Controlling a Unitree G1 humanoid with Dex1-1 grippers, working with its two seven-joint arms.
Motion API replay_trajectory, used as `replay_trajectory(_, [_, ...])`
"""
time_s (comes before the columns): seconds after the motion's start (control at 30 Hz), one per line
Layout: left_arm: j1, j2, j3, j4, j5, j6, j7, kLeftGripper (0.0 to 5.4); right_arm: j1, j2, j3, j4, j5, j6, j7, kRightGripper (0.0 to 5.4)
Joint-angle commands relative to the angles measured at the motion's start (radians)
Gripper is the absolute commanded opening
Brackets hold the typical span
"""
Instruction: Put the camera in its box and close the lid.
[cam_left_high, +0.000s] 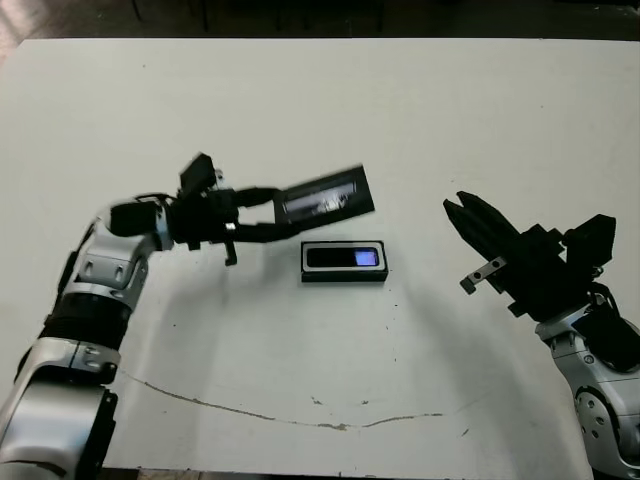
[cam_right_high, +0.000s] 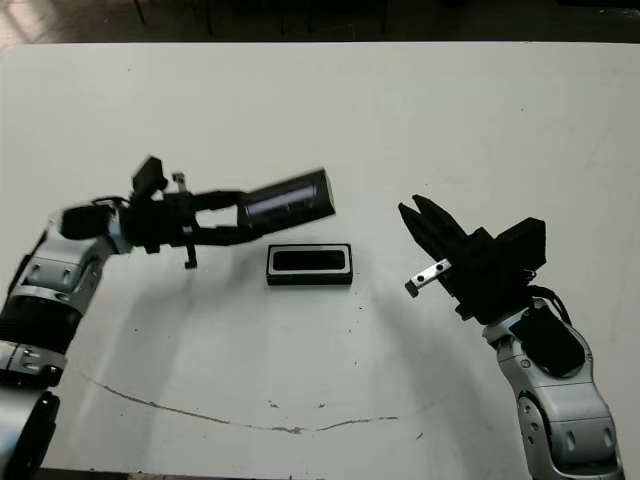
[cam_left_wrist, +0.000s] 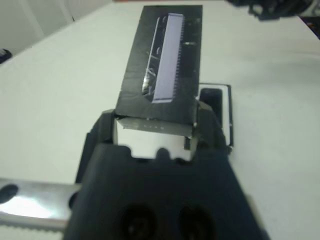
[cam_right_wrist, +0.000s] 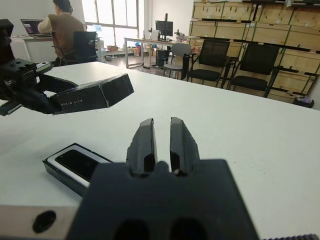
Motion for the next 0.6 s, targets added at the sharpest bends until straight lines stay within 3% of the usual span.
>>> replay_trajectory(0.03, [0.017,0.01,0.014,0.002,-0.017,0.002,-0.001,1.24,0.012,-0.005,-0.003,0.012,0.004,0.007,0.006,0.0])
replay_trajectory(0.37, [0.015,0.024,-0.005,-0.003,-0.013,0.044,-0.002,1.24,0.012,-0.001,0.0,0.018,0.001,0.004,0.005,0.0])
replay_trajectory(0.6, [-0.015,0.025,-0.083,0.074,0.052,0.058,-0.039,1.24,0.015,-0.004,-0.004,0.015,0.004,0.008,0.005,0.0])
